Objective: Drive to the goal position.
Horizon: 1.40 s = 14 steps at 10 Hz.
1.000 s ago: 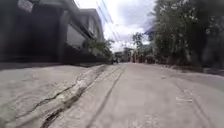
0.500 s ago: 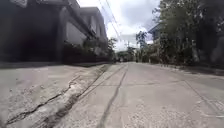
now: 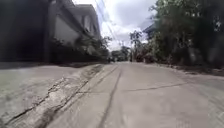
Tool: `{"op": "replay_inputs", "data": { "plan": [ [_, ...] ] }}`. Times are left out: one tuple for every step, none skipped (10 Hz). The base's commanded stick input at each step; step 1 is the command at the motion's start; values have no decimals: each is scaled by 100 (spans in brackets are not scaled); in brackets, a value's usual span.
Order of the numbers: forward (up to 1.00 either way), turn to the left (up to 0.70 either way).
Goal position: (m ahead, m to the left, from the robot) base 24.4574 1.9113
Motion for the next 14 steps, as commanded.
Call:
{"op": "replay_inputs", "data": {
  "plan": [
    [100, 0],
    [100, -1],
    [100, -2],
    [100, -24],
    [100, -39],
    [100, -34],
    [100, -19],
    [100, -4],
    [100, 0],
    [100, 0],
    [100, 0],
    [100, 0],
    [100, 0],
    [100, 0]
  ]
}}
